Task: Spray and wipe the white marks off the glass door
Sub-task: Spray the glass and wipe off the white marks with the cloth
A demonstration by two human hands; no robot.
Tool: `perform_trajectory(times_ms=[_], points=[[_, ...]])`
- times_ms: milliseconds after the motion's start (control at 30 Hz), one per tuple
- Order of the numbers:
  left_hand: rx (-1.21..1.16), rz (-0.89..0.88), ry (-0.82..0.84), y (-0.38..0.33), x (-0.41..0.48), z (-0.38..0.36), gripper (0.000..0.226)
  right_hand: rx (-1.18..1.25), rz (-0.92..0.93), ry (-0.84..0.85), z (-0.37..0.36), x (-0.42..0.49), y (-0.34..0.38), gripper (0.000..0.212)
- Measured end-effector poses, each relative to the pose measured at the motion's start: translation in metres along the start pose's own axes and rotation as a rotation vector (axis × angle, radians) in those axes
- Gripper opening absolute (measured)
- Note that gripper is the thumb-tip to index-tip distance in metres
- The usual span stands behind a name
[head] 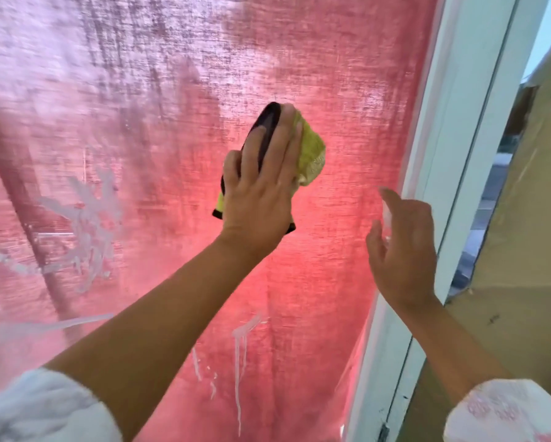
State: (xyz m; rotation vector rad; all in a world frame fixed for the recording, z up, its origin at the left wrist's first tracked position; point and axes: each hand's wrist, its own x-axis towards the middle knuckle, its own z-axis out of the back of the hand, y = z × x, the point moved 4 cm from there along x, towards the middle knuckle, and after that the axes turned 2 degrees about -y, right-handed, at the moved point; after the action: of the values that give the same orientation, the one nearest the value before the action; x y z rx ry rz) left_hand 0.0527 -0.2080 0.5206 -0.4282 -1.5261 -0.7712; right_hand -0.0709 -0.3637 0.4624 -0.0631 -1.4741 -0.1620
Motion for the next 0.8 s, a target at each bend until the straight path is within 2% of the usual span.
perform_trajectory(times_ms=[67, 100, 233, 367, 433, 500, 567, 667, 800], points=[[0.002, 0.03, 0.009, -0.013, -0.003, -0.005, 0.056, -0.032, 0.027, -0.014, 0.004, -0.001, -0.008, 0.049], [0.0, -0.016, 0.017, -0.018, -0.009, -0.008, 0.057, -0.046, 0.04, -0.01, 0.004, -0.003, -0.01, 0.049], [0.01, -0.308, 0.047, -0.042, -0.048, -0.015, 0.062, -0.044, -0.004, -0.004, 0.003, -0.007, -0.011, 0.048], [0.002, -0.711, 0.314, -0.076, -0.128, -0.014, 0.074, -0.043, -0.032, 0.011, 0.002, -0.015, -0.014, 0.048], [0.013, -0.786, 0.379, -0.076, -0.149, -0.014, 0.073, -0.082, -0.005, 0.04, 0.001, -0.019, -0.014, 0.049], [0.042, -0.831, 0.357, -0.071, -0.149, -0.017, 0.07, -0.127, 0.024, 0.061, 0.001, -0.022, -0.013, 0.05], [0.052, -0.8, 0.269, -0.062, -0.135, -0.015, 0.062, -0.106, 0.02, 0.078, 0.001, -0.024, -0.011, 0.049], [-0.001, -0.549, 0.134, -0.044, -0.086, -0.007, 0.057, -0.042, -0.018, 0.069, 0.004, -0.025, -0.011, 0.05], [0.02, -0.295, 0.067, -0.052, -0.058, -0.008, 0.06, 0.014, -0.037, 0.062, 0.005, -0.024, -0.015, 0.045]])
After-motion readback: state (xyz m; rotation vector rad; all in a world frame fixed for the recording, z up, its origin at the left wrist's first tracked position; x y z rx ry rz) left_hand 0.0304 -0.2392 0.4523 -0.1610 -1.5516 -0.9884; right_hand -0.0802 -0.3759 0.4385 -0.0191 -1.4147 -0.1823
